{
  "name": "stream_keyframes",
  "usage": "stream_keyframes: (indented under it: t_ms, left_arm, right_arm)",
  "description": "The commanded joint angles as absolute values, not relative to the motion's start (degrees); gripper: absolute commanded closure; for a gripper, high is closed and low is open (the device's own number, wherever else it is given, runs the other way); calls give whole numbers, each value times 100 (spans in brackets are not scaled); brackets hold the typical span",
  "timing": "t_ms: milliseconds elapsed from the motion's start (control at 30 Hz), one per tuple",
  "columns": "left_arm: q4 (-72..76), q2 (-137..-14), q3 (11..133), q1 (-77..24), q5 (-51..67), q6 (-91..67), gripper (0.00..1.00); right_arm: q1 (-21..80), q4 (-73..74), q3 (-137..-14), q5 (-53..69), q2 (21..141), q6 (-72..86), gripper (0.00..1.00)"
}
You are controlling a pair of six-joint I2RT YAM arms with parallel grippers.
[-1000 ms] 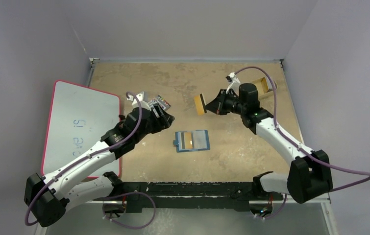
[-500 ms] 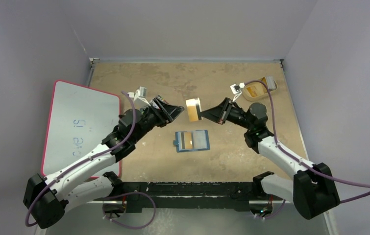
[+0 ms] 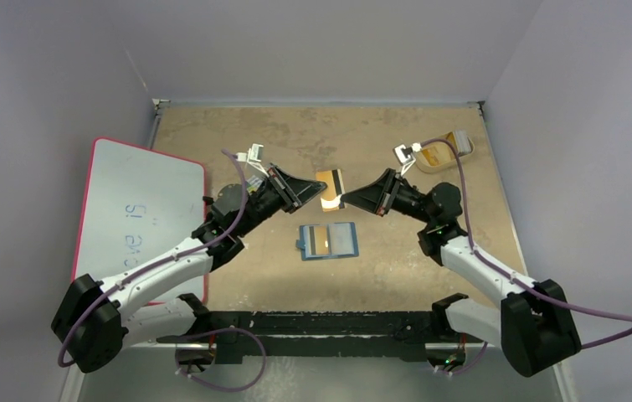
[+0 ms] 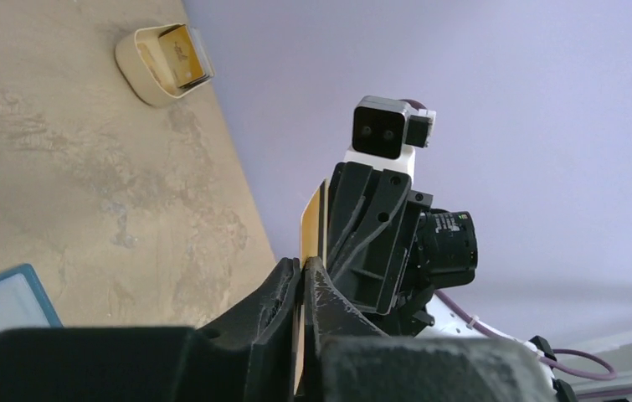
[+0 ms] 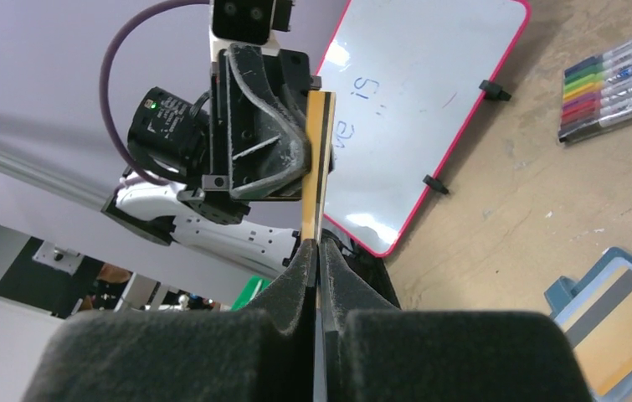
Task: Put the credit cards into the card holder
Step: Pick up the credit card from the storage box.
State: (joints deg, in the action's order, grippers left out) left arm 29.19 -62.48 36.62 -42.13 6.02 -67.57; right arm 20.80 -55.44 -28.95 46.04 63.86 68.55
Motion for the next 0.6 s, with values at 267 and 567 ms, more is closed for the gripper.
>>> stream_keyframes:
  t_ms: [267, 567]
  left_arm:
    - [1762, -6228, 3749, -4219, 147, -6359, 100]
    - [1691, -7350, 3461, -4217, 555, -6287, 100]
  right_arm:
    - [2095, -2801, -3396, 3959, 6191, 4632, 62]
    - [2100, -1364, -3294, 2764, 6704, 3559, 50]
